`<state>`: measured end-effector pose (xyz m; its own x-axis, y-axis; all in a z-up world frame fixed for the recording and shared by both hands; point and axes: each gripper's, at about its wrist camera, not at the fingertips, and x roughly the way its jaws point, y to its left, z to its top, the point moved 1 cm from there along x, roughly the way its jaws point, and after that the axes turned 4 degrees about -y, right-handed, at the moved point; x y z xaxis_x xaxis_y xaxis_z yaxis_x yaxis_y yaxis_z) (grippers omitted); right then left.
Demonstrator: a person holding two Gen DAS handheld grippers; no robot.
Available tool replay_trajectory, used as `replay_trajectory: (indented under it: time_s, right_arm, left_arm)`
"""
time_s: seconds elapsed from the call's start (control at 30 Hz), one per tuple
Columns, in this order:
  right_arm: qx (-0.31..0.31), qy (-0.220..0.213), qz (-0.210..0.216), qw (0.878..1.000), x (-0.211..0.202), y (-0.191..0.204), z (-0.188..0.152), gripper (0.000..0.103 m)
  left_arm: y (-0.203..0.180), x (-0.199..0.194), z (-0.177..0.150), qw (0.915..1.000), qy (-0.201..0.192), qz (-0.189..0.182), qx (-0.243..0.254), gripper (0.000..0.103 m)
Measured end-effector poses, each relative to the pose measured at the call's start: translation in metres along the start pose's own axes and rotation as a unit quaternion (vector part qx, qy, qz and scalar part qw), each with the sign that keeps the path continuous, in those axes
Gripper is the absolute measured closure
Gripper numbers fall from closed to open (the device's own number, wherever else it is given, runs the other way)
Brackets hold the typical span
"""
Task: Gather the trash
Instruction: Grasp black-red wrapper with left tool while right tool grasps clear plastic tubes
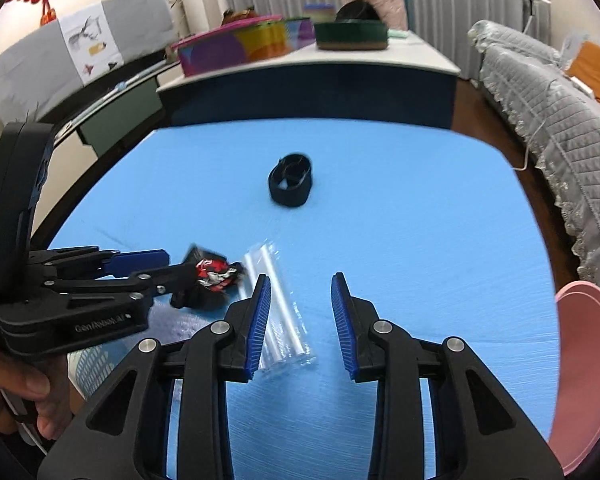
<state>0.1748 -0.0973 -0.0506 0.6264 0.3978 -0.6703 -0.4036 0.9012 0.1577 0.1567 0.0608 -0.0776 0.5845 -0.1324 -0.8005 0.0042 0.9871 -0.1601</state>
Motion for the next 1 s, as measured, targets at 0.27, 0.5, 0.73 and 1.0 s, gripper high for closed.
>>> replay_trajectory:
  time_s: [0.27, 0.5, 0.73, 1.0]
  right_arm:
    - [-0.019, 0.057, 0.004, 0.998, 0.028, 0.007, -0.012, 0.068]
    - [-0.016, 0.073, -0.011, 0.997, 0.039, 0.001, -0.014, 0.072]
    - [-0.021, 0.069, -0.024, 0.997, 0.043, -0.001, -0.01, 0.089]
    - [-0.001, 0.058, -0.044, 0.997, 0.039, -0.014, -0.004, 0.092]
  left_arm:
    - [0.008, 0.005, 0.006, 0.9999, -0.003, 0.009, -0.008, 0.094]
    - [0.012, 0.01, 0.014, 0.9996, -0.014, 0.02, -0.013, 0.095]
    - [0.008, 0.016, 0.02, 0.9997, -0.016, 0.016, 0.0, 0.094]
    - [0.01, 0.018, 0.021, 0.9996, -0.015, 0.022, -0.002, 0.086]
